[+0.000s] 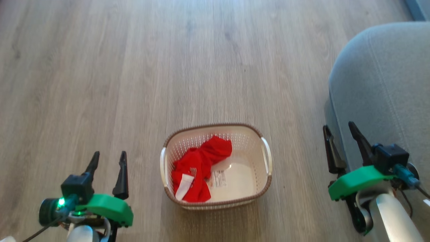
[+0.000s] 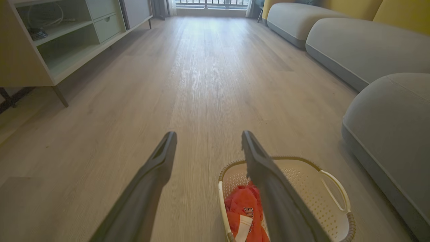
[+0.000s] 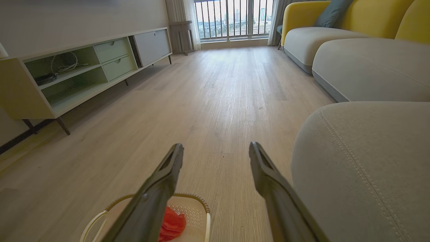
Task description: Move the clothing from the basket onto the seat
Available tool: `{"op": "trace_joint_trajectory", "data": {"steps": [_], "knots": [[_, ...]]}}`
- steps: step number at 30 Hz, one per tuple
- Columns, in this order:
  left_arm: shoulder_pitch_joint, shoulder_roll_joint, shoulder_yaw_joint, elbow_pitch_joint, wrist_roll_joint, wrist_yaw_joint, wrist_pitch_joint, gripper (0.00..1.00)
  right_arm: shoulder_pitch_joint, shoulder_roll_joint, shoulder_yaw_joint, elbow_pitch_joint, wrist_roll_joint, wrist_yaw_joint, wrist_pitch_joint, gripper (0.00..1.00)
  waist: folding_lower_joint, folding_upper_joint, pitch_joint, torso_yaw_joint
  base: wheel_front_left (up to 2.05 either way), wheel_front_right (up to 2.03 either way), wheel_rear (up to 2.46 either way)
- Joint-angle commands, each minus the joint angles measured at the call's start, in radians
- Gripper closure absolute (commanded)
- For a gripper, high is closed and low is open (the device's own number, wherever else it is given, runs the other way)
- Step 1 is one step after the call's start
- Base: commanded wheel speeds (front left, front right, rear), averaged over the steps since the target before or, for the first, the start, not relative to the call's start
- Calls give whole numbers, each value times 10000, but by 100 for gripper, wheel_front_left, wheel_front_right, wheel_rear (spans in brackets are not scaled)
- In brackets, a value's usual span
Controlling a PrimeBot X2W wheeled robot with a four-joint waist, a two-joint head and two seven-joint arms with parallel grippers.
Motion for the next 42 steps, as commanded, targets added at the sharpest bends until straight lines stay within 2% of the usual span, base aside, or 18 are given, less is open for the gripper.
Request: {"op": "trace_joint_trajectory", "data": {"steps": [1,12,20,27,34,37,42], "knots": [[-432,14,223,-248,42,-43,-97,0,-519,15,225,-381,-67,-2,-94,0,0,0,320,-75,0,0,0],[-2241,28,-970,553,292,-482,-97,0,-2411,231,508,-1226,-581,-2,-95,0,0,0,3443,-730,0,0,0],[-4411,517,-2112,2040,616,-606,-97,0,-3715,508,918,-1555,-800,-2,-95,0,0,0,5493,-1380,0,0,0],[-5998,1085,-3296,3770,1070,-618,-97,0,-4169,688,1109,-1690,-741,-2,-95,0,0,0,6646,-1989,0,0,0],[-7701,1391,-3947,5873,1774,-592,48,0,-4189,732,1287,-1888,-316,-2,-95,0,0,0,7515,-2611,0,0,0],[-8144,1459,-4131,6365,2009,-517,194,0,-4172,734,1367,-1963,-114,-2,-95,0,0,0,7731,-2772,0,0,0],[-9188,1769,-4587,7676,2663,-35,1027,0,-4189,735,1558,-2113,345,-2,-95,0,0,0,8253,-3228,0,0,0]]}}
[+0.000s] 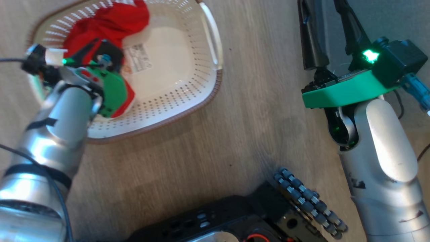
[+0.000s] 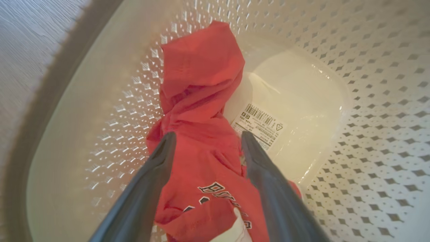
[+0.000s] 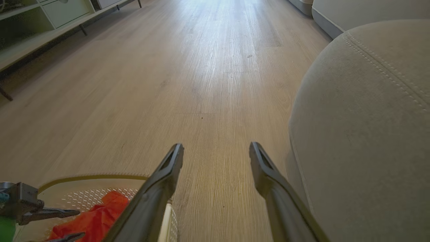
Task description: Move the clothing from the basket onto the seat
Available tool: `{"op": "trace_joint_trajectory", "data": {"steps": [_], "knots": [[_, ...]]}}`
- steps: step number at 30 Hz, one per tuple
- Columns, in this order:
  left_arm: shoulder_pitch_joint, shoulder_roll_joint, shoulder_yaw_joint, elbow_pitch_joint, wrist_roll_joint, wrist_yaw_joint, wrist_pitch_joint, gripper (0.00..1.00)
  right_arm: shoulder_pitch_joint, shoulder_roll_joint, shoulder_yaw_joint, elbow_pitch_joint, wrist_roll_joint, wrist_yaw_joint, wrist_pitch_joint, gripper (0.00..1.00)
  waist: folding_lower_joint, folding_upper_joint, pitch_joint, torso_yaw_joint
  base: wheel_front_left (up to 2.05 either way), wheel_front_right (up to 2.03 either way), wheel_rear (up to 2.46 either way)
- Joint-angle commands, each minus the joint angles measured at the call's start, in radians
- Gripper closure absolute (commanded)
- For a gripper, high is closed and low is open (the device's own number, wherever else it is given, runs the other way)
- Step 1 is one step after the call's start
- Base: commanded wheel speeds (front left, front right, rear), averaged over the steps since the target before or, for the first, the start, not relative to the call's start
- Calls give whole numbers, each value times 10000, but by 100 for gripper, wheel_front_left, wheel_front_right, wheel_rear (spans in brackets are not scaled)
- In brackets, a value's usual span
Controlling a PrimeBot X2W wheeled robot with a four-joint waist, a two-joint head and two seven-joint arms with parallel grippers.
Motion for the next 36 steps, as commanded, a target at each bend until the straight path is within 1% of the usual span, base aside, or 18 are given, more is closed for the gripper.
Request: {"op": "trace_joint_trajectory", "data": {"steps": [1,4,8,11,17,23,24,25,26,27,32,36], "knots": [[52,292,142,-155,67,36,-15,0,132,131,162,-325,44,-2,-64,0,-1,0,227,-231,0,0,0],[-460,518,-146,445,423,320,399,0,150,132,238,-376,304,-2,-64,0,-1,0,466,-508,0,0,0],[-866,736,-416,947,719,537,905,0,202,132,333,-427,584,-2,-64,0,-1,0,693,-769,0,0,0],[-1137,882,-609,1238,899,613,1260,0,233,132,425,-475,774,-2,-64,0,-1,0,844,-941,0,0,0],[-1410,862,-992,1631,1130,586,1820,0,450,133,379,-524,917,-2,-64,0,-1,0,962,-992,0,0,0],[-1523,780,-1503,1847,1410,275,2240,0,576,133,355,-573,966,-2,-65,0,-1,0,1015,-978,0,0,0],[-1523,772,-1589,1872,1450,211,2272,14,582,133,350,-577,972,-2,-65,0,-1,0,1019,-977,0,0,0],[-1516,766,-1616,1896,1435,173,2299,35,583,133,347,-576,980,-2,-65,0,-1,0,1019,-980,0,0,0],[-1507,762,-1643,1914,1419,144,2292,64,580,133,341,-571,995,-2,-65,0,-1,0,1013,-986,0,0,0],[-1491,765,-1679,1929,1414,120,2270,100,572,133,334,-564,1005,-2,-65,0,-1,0,1002,-996,0,0,0],[-1347,816,-1702,2004,1242,72,2128,100,426,133,267,-488,1034,-2,-65,0,-1,0,901,-1081,0,0,0],[-1181,802,-1618,2022,994,99,1773,100,231,133,248,-434,1030,-2,-65,0,-1,0,699,-1112,0,0,0]]}}
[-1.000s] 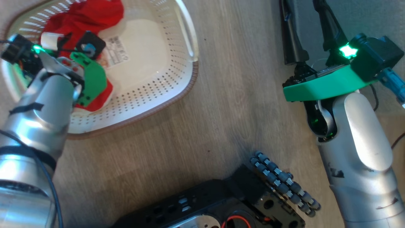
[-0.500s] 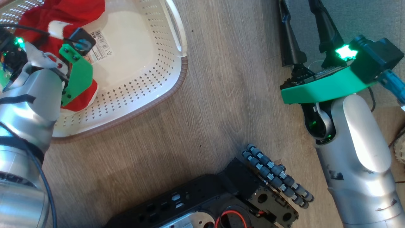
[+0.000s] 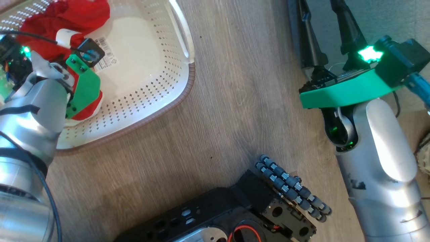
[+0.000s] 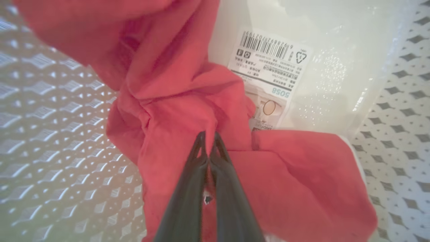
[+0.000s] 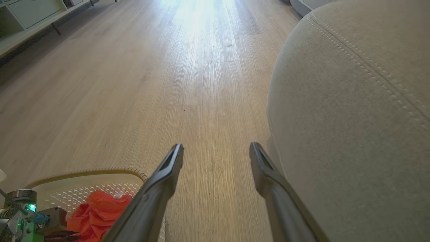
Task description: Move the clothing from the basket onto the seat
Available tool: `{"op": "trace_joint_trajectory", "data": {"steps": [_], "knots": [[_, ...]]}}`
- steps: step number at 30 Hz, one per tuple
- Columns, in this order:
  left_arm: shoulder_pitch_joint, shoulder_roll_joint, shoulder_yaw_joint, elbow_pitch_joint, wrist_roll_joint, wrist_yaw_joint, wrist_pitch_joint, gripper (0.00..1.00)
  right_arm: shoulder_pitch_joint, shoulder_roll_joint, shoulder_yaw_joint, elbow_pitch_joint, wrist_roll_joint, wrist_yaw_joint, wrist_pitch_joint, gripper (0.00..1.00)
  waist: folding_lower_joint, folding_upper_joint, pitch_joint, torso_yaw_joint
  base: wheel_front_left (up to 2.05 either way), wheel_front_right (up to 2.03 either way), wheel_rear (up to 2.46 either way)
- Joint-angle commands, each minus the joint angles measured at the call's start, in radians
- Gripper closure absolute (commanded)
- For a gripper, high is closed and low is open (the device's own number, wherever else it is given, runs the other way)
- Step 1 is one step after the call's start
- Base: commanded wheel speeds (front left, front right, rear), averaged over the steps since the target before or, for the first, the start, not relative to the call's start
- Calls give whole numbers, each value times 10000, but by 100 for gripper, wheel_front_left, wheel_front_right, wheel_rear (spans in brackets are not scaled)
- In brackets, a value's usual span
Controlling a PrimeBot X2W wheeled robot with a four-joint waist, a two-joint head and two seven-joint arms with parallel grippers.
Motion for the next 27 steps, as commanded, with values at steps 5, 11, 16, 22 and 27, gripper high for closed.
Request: {"op": "trace_joint_trajectory", "data": {"steps": [5,11,16,22,27], "knots": [[489,-242,186,-104,-309,10,-603,100,189,62,-220,-57,-216,-2,-65,0,0,0,-643,388,0,0,0],[773,-968,282,-127,-755,-68,-1311,100,271,62,-607,211,-815,-2,-65,0,0,0,-1677,1119,0,0,0],[1115,-1440,388,-114,-1138,-89,-1911,100,401,62,-768,542,-1300,-2,-65,0,0,0,-2684,1721,0,0,0],[1634,-1775,587,-152,-1672,-78,-2565,100,728,62,-949,951,-1731,-2,-65,0,0,0,-4002,2308,0,0,0],[2199,-1976,753,-581,-2199,-50,-2916,100,1255,7,-1038,1273,-1913,-2,-65,0,0,0,-5180,2760,0,0,0]]}}
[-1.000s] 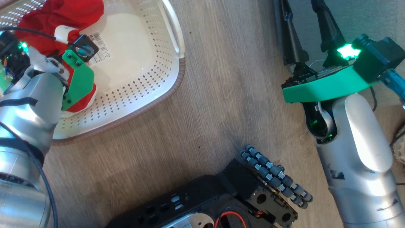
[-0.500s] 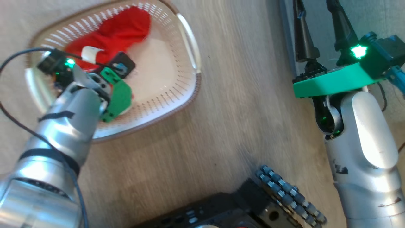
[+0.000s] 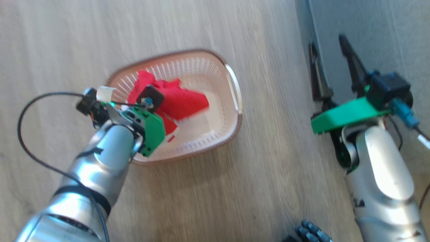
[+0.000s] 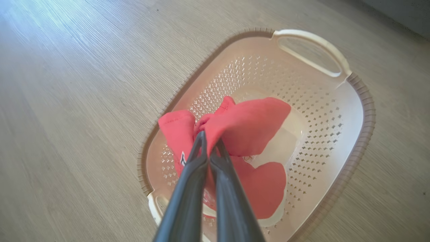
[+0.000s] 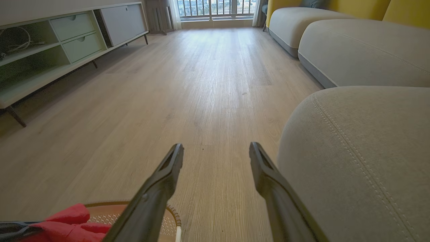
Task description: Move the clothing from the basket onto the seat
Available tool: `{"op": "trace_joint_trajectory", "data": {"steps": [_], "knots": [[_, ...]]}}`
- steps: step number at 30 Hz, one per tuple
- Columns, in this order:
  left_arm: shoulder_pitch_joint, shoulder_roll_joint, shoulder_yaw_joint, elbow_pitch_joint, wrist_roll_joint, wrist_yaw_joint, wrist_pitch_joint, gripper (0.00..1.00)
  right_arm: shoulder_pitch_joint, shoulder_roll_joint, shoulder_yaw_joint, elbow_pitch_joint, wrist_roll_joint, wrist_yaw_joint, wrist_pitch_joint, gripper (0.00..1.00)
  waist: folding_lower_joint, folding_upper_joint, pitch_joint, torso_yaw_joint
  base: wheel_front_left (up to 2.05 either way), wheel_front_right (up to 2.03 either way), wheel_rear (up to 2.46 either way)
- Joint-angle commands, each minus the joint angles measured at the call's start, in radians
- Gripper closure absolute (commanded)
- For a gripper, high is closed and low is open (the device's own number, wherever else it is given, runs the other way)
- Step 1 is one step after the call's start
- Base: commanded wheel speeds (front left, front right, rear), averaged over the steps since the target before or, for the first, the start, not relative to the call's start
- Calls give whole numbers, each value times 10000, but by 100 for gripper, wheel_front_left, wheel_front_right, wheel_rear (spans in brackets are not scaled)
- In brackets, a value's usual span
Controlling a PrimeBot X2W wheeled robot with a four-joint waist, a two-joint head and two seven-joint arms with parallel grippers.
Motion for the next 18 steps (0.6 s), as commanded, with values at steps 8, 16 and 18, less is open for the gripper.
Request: {"op": "trace_joint_trajectory", "data": {"steps": [8,16,18], "knots": [[1017,13,350,-2004,-1056,32,-251,100,1121,-232,174,234,35,-2,-65,0,1,-1,-2502,1206,0,0,0],[1765,9,393,-4347,-1858,300,-254,100,1851,-306,309,575,205,-2,-65,0,1,-1,-3680,1652,0,0,0],[1840,8,431,-4883,-1962,336,-255,100,2002,-311,350,645,250,-2,-65,0,1,-1,-3924,1729,0,0,0]]}}
